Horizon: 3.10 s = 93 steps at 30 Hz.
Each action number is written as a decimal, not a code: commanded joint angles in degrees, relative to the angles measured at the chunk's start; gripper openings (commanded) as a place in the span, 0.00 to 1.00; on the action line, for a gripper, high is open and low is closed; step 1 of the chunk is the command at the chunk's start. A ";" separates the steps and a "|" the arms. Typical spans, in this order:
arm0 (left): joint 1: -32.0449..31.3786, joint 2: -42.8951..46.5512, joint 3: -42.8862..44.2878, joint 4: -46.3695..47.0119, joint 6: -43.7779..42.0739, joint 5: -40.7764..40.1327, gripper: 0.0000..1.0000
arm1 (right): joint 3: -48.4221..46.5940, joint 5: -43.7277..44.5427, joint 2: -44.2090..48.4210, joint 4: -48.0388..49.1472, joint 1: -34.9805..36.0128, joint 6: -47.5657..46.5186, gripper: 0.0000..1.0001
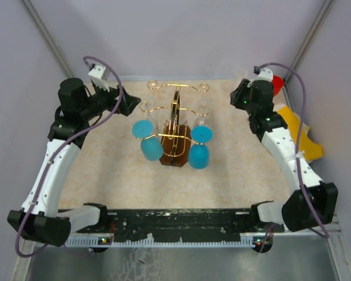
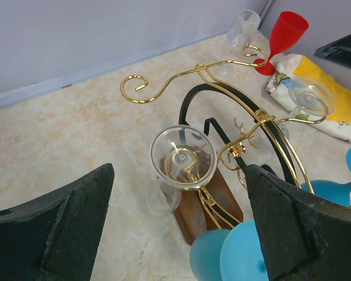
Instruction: Take the wine glass off the wine glass rack
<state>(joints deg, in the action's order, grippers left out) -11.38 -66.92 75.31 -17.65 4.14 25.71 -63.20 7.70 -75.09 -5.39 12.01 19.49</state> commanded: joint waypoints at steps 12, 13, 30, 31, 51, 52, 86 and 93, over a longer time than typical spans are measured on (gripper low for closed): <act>0.43 0.98 1.87 -6.90 1.32 -6.06 0.97 | -8.54 -31.52 -0.79 -11.70 -0.28 21.90 0.42; 0.44 1.07 1.98 -7.02 1.21 -6.19 0.97 | -8.37 -32.26 -0.87 -11.11 -0.35 22.35 0.42; 0.54 1.48 1.60 -6.95 1.67 -6.78 0.97 | -4.25 -39.17 1.93 -4.67 -0.23 25.50 0.28; 0.56 1.44 1.60 -6.96 1.83 -6.77 0.97 | -4.37 -39.34 2.03 -4.93 -0.29 25.36 0.25; 0.57 1.44 1.33 -7.57 1.89 -7.13 0.97 | -3.11 -44.93 5.54 -2.33 -2.12 29.14 0.00; 0.57 1.44 1.35 -7.57 1.96 -7.10 0.97 | -2.67 -45.49 6.25 -2.20 -2.39 29.73 0.00; 0.74 0.78 4.29 -8.12 1.88 -8.79 0.97 | -13.02 -46.96 -5.41 7.22 -0.02 34.70 0.00; 1.00 0.65 6.03 -9.31 1.12 -9.59 0.98 | -23.85 -44.85 -7.43 -0.72 -4.11 28.00 0.00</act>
<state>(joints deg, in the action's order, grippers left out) -10.90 -66.59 78.61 -26.28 6.07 16.99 -78.35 -38.20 -83.20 -4.80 10.52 52.53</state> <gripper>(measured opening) 0.974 0.018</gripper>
